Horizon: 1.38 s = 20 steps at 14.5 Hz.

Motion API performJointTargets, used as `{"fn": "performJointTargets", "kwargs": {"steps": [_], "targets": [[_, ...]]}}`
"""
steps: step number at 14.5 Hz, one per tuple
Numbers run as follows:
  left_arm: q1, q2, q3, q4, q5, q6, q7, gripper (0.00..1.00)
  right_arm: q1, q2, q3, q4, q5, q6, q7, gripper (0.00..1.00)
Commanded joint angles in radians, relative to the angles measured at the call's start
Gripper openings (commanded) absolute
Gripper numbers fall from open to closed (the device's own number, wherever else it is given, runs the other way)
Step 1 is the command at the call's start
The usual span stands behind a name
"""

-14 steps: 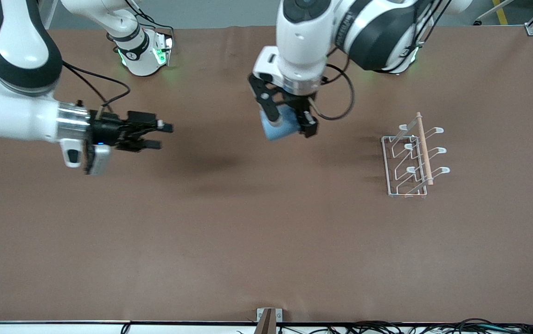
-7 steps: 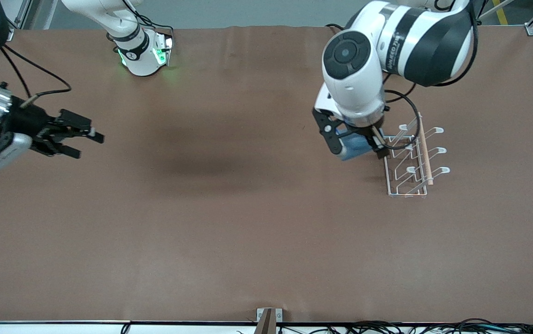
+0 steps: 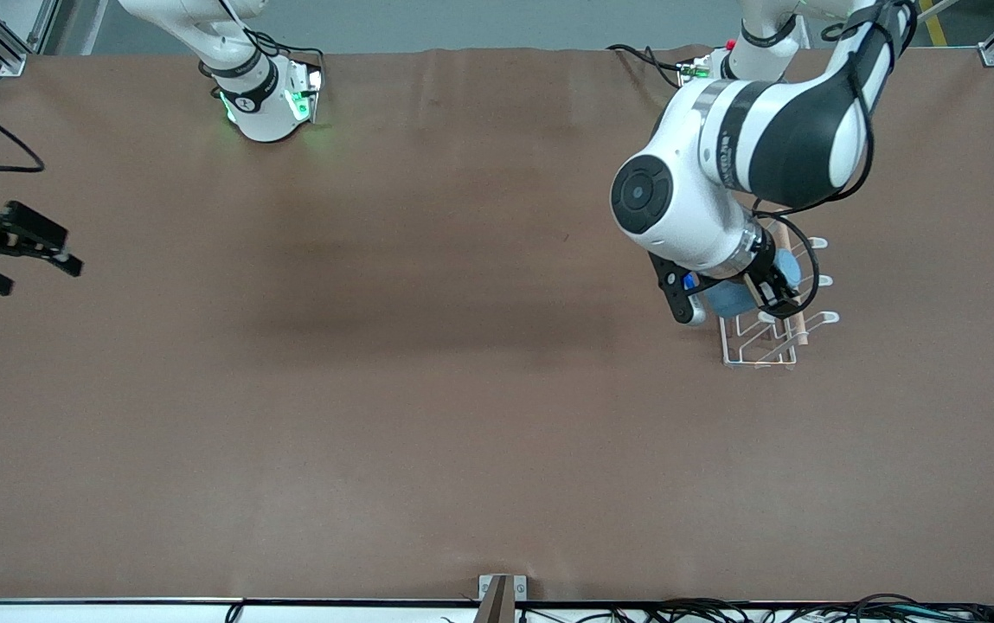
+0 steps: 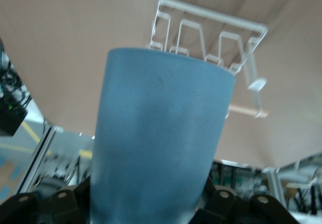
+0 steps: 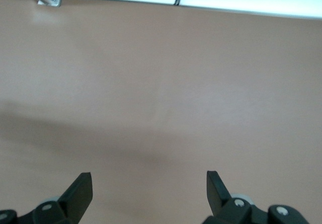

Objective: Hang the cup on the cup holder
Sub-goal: 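Lower the cup with the left gripper onto a rack hook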

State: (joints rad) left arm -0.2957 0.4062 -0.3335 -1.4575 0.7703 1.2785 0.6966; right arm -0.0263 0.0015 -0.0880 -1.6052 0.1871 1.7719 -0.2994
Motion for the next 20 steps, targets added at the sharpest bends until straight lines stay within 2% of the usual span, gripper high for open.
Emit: {"fn": "performJointTargets", "kwargs": {"steps": [1, 3, 5, 10, 14, 17, 20], "targets": [[-0.005, 0.014, -0.004, -0.064, 0.12, -0.014, 0.021, 0.41, -0.047, 0.009, 0.062, 0.086, -0.052, -0.089, 0.032, 1.0], [-0.002, 0.023, -0.004, -0.124, 0.208, -0.016, 0.015, 0.41, -0.035, 0.0, 0.068, 0.091, -0.125, -0.172, 0.145, 1.0], [0.004, 0.026, -0.004, -0.165, 0.265, -0.016, 0.014, 0.42, -0.02, -0.049, 0.068, 0.079, -0.172, -0.242, 0.225, 1.0], [0.024, 0.089, -0.004, -0.193, 0.317, -0.056, 0.006, 0.44, -0.003, -0.175, 0.056, -0.06, -0.181, -0.229, 0.229, 1.0], [0.018, 0.12, -0.004, -0.192, 0.328, -0.076, 0.004, 0.44, 0.035, -0.169, 0.036, -0.035, -0.195, -0.224, 0.229, 1.0], [0.017, 0.144, -0.004, -0.187, 0.342, -0.076, -0.015, 0.44, 0.065, -0.118, 0.002, 0.031, -0.196, -0.239, 0.241, 1.0], [0.01, 0.167, -0.005, -0.187, 0.342, -0.076, -0.072, 0.44, 0.062, -0.072, 0.002, 0.086, -0.196, -0.249, 0.238, 1.0]]}}
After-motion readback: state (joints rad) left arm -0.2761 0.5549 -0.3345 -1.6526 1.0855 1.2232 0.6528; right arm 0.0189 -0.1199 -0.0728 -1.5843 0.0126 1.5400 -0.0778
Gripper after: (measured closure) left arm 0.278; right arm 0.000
